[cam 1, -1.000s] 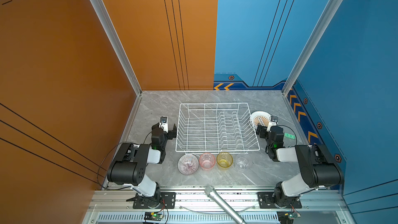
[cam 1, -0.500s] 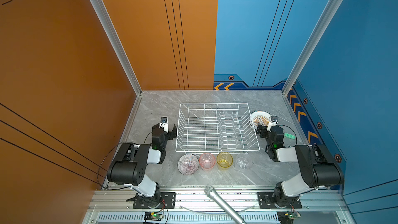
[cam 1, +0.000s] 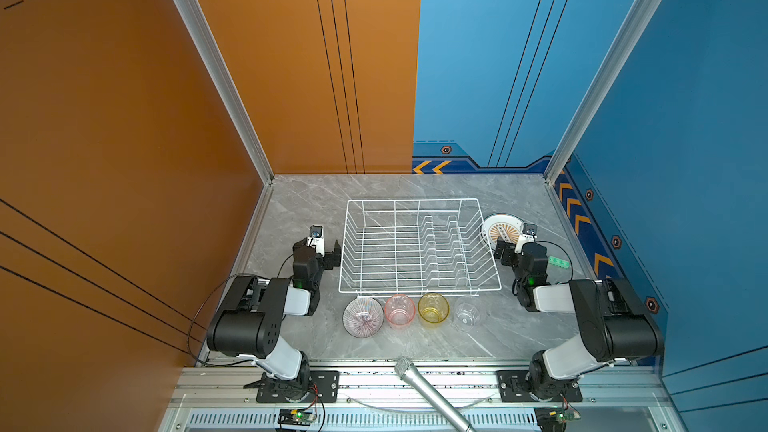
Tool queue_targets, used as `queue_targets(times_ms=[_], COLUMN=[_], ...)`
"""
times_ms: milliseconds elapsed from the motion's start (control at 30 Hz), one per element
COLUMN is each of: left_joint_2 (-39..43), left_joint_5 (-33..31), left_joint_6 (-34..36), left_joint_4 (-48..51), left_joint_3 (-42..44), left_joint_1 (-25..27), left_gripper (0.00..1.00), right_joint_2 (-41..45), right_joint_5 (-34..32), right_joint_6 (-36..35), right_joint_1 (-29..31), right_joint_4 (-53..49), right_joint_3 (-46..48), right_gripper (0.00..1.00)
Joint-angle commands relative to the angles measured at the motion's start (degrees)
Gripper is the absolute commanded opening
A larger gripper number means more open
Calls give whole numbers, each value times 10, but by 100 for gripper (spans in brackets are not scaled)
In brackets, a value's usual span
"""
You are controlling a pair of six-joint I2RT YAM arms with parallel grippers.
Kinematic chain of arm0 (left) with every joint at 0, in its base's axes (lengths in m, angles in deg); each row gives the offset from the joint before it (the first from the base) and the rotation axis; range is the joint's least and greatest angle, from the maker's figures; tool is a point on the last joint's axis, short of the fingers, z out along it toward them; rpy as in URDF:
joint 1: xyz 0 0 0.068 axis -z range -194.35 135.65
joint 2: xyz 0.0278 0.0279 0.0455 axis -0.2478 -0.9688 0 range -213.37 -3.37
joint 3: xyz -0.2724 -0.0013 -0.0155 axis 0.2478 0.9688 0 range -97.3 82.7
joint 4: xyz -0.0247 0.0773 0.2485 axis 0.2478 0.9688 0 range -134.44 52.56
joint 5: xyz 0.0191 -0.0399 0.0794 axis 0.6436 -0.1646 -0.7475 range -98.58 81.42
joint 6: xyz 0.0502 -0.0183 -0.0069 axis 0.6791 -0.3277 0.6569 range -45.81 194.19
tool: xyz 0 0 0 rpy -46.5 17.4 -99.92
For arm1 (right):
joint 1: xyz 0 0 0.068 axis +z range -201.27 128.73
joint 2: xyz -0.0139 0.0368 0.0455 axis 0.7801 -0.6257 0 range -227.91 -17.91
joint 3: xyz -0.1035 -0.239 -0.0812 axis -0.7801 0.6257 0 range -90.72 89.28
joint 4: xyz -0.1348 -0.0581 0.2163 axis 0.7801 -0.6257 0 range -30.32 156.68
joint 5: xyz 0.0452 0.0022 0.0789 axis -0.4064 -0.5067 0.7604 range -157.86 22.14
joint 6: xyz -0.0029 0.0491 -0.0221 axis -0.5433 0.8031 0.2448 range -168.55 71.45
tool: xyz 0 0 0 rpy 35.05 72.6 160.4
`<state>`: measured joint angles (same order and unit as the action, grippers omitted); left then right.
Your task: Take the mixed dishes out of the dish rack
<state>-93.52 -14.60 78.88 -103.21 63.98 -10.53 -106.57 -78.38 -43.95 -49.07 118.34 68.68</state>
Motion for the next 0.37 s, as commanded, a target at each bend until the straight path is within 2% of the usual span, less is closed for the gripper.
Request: queue_targets(times_ms=[0,333], left_joint_2=[4,4], left_joint_5=[-6,-6], left_joint_6=[-5,-6], left_joint_4=[10,12], left_joint_3=[-6,-7], left_joint_1=[1,0], left_gripper=[98,98], right_joint_2=[1,1], right_joint_5=[1,1], right_joint_6=[-7,-7], right_joint_1=[0,0], right_joint_4=[10,10], right_joint_3=[-4,-4], right_gripper=[100,100])
